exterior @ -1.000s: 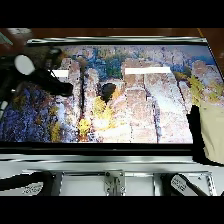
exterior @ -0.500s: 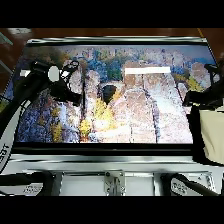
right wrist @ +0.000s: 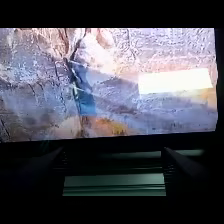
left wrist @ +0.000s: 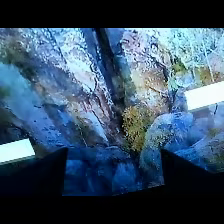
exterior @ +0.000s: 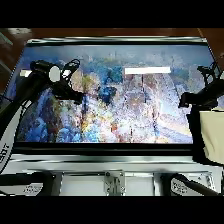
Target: Fold the shirts.
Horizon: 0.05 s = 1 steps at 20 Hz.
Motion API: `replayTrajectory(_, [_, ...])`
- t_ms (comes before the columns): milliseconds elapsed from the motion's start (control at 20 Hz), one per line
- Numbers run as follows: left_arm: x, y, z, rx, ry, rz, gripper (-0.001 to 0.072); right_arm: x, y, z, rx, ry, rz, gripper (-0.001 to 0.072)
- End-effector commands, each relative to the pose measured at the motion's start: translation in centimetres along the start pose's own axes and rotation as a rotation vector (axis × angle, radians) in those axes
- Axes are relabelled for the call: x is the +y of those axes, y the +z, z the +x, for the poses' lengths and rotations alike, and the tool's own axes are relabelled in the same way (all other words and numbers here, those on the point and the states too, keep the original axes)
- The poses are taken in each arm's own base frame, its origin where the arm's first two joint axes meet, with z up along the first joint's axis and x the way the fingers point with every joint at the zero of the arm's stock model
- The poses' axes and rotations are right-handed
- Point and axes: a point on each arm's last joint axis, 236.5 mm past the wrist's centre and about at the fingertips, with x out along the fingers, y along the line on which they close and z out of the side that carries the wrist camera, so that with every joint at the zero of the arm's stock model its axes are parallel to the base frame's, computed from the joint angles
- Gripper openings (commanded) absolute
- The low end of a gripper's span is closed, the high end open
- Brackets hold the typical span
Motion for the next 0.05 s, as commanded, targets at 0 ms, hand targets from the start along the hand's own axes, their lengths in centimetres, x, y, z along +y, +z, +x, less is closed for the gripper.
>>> replayTrajectory(0, [0.0,0.27,0.04,-0.011,-0.001,0.015,0.0702,0.11,-0.04,0.04,0.003,0.003,-0.002,0.0698])
